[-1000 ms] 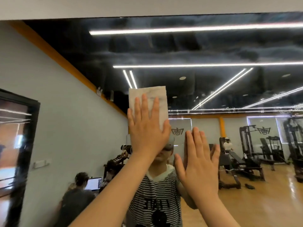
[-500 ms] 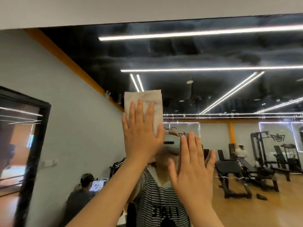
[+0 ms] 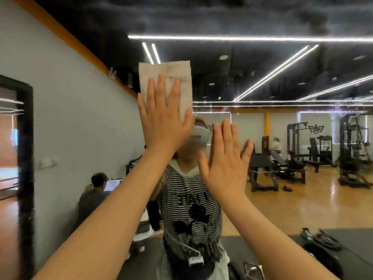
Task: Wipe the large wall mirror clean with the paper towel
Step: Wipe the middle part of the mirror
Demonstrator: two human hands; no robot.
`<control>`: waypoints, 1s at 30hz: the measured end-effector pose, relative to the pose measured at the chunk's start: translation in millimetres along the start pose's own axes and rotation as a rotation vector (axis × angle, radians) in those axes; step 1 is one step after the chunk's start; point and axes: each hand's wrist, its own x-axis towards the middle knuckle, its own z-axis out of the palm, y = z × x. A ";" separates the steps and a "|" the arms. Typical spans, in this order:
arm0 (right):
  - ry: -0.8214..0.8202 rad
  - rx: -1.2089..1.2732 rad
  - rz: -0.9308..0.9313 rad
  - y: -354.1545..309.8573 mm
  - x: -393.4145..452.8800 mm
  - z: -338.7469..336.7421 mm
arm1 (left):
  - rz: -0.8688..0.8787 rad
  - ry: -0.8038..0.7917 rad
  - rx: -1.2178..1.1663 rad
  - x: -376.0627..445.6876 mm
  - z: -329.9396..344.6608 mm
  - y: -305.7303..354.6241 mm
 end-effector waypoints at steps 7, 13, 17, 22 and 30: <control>-0.061 0.106 -0.082 22.3 1.1 -22.0 | -0.034 -0.099 0.099 0.6 -7.0 4.8; -0.058 0.036 -0.075 122.6 13.4 -41.4 | -0.072 -0.148 0.105 0.1 -12.6 8.7; -0.098 -0.018 -0.125 162.1 8.0 -34.9 | -0.148 -0.127 0.114 -2.6 -10.4 22.1; -0.044 0.020 -0.133 164.0 5.7 -28.6 | -0.244 -0.093 0.127 -2.9 -8.2 39.1; -0.016 0.025 -0.156 167.2 6.0 -25.9 | -0.120 -0.138 0.123 -7.5 12.6 126.6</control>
